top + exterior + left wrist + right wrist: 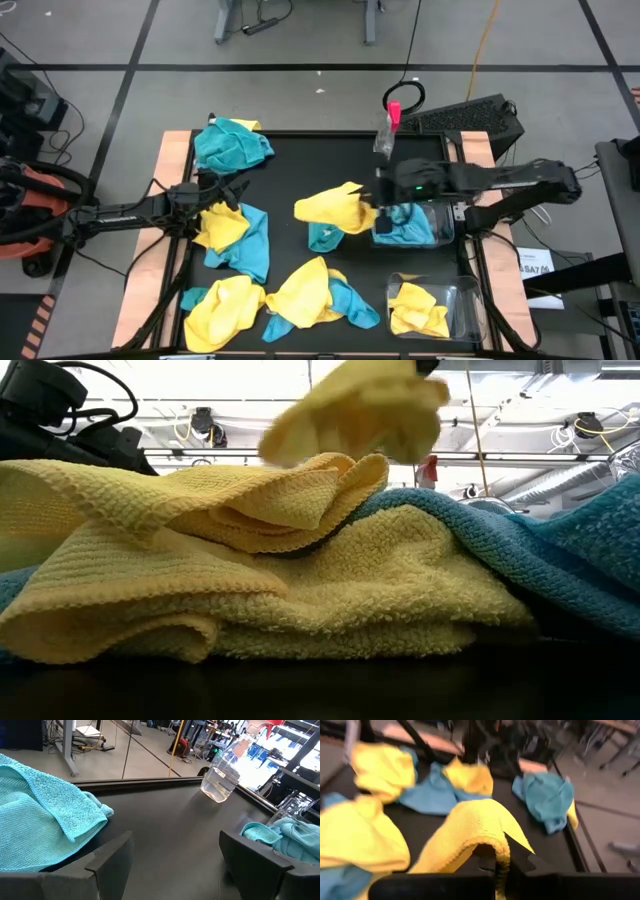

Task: Sort microfiber towel by color & place in baskets
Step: Put the yellow towel into the bottom transparent bin

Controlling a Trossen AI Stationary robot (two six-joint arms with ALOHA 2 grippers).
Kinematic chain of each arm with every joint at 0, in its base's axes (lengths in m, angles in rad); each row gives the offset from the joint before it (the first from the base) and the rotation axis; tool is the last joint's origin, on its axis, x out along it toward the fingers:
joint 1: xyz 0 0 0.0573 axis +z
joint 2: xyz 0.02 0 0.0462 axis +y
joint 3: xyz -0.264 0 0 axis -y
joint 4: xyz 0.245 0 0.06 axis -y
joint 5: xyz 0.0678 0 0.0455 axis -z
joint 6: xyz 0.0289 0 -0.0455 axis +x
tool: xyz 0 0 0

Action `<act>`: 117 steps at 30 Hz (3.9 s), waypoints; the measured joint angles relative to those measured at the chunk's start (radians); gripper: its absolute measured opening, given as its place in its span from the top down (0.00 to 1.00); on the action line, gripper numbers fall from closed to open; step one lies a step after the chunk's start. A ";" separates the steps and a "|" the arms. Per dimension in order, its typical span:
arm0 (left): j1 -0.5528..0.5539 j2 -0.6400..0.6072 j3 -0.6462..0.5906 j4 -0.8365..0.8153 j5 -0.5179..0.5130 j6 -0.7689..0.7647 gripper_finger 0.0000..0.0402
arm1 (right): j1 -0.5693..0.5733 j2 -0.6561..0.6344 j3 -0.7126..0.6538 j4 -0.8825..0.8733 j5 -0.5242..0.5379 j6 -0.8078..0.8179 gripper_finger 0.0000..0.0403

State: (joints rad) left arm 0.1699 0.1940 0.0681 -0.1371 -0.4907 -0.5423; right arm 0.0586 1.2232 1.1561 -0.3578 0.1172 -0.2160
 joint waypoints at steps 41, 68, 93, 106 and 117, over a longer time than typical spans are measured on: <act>0.000 0.000 0.000 0.000 0.000 0.000 0.26 | 0.512 -0.379 0.000 -0.606 -0.237 0.540 1.00; 0.000 0.000 0.000 0.000 0.000 0.000 0.26 | 0.791 -0.313 -0.269 -0.370 -0.147 0.867 1.00; 0.000 0.000 0.000 0.000 0.000 0.000 0.26 | 0.894 -0.021 -0.289 -0.292 -0.114 0.912 1.00; 0.000 0.000 0.000 0.000 0.000 0.000 0.26 | 0.894 0.123 -0.289 -0.252 -0.109 0.862 1.00; 0.000 0.000 -0.003 0.021 0.000 0.000 0.26 | 0.894 0.259 -0.289 -0.243 -0.085 0.860 1.00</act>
State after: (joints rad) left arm 0.1703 0.1943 0.0654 -0.1165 -0.4907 -0.5427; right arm 0.9531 1.4822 0.8669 -0.6006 0.0323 0.6442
